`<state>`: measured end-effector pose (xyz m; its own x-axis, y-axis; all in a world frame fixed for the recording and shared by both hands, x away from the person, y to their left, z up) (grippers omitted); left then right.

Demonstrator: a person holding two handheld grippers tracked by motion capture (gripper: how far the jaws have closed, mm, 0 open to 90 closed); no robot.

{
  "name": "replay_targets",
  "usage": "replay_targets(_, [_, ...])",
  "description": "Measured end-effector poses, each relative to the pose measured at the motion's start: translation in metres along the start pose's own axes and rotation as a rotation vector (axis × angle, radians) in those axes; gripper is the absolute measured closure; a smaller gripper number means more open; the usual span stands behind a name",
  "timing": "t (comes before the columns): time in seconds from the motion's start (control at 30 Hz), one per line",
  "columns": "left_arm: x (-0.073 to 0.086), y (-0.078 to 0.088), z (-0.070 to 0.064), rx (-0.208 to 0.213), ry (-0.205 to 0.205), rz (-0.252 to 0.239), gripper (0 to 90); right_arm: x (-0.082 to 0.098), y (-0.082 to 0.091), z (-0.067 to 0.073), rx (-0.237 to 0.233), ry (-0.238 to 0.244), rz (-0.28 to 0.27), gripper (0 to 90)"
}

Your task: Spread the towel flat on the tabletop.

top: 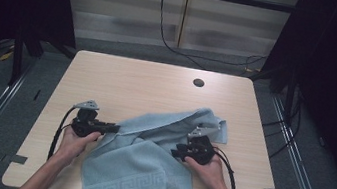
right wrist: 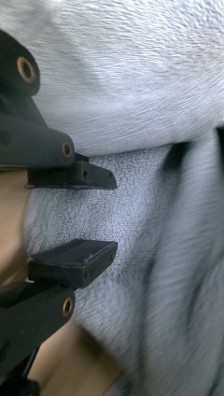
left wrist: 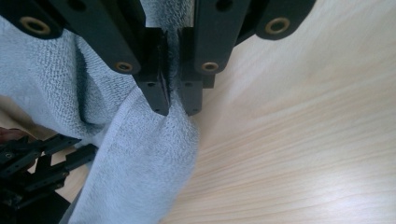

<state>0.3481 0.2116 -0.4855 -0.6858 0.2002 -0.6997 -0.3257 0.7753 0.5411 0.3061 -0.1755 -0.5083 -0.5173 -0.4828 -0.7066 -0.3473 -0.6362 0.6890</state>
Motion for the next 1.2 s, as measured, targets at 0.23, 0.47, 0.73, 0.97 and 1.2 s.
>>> replay_targets(0.23, [0.041, 0.030, -0.008, 0.040, -0.007, 0.083, 84.5, 0.043, 0.050, 0.013, 0.074, -0.019, 0.048, 64.7])
replay_targets(0.47, [0.041, 0.033, -0.024, 0.072, -0.027, 0.067, 68.8, 0.049, 0.062, 0.027, 0.074, -0.039, -0.006, 58.4])
replay_targets(0.73, [-0.006, -0.015, -0.053, 0.111, -0.090, 0.017, 44.0, 0.009, 0.056, 0.004, 0.081, -0.051, -0.118, 51.0])
replay_targets(0.97, [-0.010, -0.063, -0.061, 0.164, -0.114, 0.069, 31.1, -0.022, 0.032, -0.009, 0.098, -0.044, -0.151, 50.1])
replay_targets(1.2, [-0.001, -0.076, -0.049, 0.060, -0.132, 0.140, 72.4, -0.047, 0.015, -0.013, 0.054, -0.035, -0.179, 48.7])
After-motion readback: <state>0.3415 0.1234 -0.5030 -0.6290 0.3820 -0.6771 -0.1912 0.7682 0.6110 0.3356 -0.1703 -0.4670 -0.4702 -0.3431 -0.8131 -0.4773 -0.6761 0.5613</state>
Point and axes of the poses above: each handheld gripper's, and its own axes: y roughly backward along the jaws, x roughly out of its underside, z roughly to its left, the point moved 1 cm from there along -y, roughly forward along the jaws, and after that the axes turned 7 degrees about y, right-handed, at the moved point
